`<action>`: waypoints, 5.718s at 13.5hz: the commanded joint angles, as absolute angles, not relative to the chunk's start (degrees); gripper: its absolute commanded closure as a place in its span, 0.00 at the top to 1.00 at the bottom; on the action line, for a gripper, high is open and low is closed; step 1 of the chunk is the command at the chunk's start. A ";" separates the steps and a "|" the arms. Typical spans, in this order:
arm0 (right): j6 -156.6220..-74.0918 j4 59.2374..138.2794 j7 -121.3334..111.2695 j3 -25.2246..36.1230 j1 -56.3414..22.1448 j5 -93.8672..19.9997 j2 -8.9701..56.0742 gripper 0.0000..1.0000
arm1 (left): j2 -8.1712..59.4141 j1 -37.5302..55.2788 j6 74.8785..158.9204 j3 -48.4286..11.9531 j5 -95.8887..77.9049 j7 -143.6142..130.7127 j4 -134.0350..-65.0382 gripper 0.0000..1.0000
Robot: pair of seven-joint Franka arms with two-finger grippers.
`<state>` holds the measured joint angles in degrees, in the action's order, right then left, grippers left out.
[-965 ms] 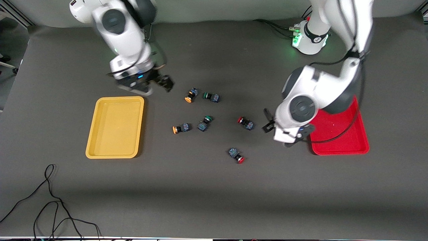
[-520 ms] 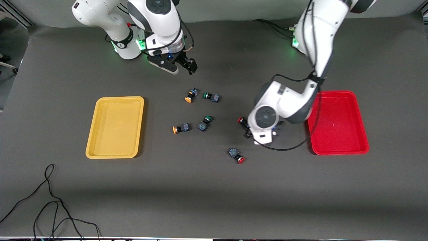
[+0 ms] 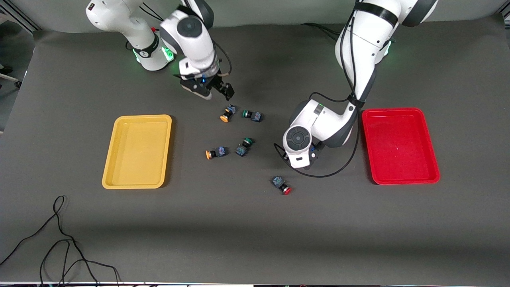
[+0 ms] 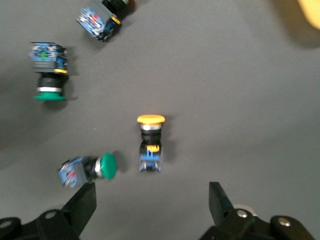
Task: Place red and yellow buttons in trays
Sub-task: 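Grasp the red button with the left gripper while the right gripper grasps yellow, then carry the red button to the red tray with the left gripper, then release the red button in the red tray while the right gripper lowers yellow, then reach the left gripper to another red button while the right gripper returns, then carry the red button to the red tray while the right gripper grasps yellow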
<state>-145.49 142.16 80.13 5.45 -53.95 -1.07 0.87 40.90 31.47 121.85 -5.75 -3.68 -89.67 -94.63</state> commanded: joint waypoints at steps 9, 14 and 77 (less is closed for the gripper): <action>-163.83 140.01 81.04 6.15 -54.32 -1.06 19.51 0.79 | 32.97 24.72 107.53 -4.31 -1.58 -81.42 -91.51 0.00; -163.83 139.66 80.33 6.24 -54.32 -0.97 19.51 0.20 | 29.45 9.78 101.43 -4.31 3.51 -62.00 -91.14 0.00; -128.28 113.54 70.23 57.94 -87.19 -44.45 40.24 1.00 | 31.51 5.49 103.60 -4.04 9.14 -57.98 -87.56 0.00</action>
<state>-122.53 110.87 69.52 59.72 -87.64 -40.64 36.30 41.52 10.67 99.65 -3.25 9.08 -66.51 -73.89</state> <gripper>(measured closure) 0.000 0.581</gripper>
